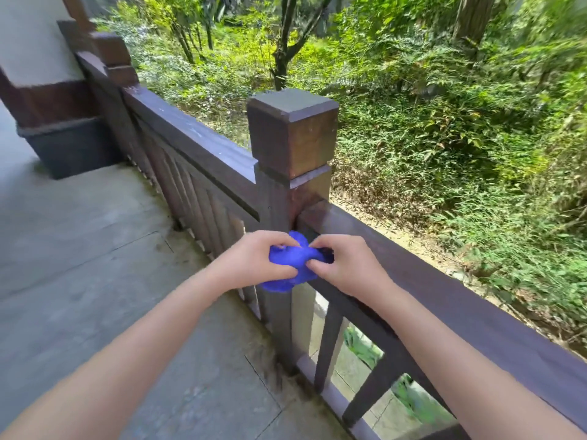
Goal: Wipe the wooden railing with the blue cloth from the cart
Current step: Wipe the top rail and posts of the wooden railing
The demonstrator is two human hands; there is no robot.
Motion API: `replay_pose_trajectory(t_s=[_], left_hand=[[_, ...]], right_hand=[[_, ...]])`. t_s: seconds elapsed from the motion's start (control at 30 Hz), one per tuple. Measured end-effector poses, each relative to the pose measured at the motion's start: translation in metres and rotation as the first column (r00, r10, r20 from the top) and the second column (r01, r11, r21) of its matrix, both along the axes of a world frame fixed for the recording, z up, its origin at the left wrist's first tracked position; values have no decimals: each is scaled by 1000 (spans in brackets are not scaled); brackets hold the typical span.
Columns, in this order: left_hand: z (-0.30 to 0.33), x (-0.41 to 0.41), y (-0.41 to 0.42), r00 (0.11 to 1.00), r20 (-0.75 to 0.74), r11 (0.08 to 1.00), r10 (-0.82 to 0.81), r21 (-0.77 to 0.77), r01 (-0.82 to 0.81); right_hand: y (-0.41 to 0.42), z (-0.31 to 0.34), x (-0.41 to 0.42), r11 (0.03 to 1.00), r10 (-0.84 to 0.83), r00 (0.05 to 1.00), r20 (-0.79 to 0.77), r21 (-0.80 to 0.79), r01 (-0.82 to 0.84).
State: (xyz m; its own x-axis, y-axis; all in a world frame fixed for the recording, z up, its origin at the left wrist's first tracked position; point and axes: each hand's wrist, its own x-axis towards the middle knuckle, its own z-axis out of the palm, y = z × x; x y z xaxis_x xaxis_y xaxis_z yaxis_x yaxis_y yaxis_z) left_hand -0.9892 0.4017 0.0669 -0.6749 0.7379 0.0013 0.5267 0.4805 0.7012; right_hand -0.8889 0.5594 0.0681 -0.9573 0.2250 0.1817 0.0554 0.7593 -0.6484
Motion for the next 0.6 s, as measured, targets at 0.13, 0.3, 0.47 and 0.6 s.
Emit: replay_pose_trajectory(t_s=[0.13, 0.3, 0.47, 0.6], left_hand=[[14, -24, -45, 988, 156, 998, -8, -60, 17], [31, -49, -88, 977, 211, 995, 23, -105, -1], [45, -82, -118, 983, 153, 994, 100, -67, -91], [47, -119, -124, 975, 57, 977, 215, 4, -215]], right_hand=[[-29, 21, -39, 990, 130, 989, 69, 41, -133], [-66, 38, -84, 950, 261, 960, 102, 151, -274], [-92, 55, -127, 928, 306, 945, 119, 184, -323], [-100, 65, -167, 931, 295, 948, 119, 187, -314]])
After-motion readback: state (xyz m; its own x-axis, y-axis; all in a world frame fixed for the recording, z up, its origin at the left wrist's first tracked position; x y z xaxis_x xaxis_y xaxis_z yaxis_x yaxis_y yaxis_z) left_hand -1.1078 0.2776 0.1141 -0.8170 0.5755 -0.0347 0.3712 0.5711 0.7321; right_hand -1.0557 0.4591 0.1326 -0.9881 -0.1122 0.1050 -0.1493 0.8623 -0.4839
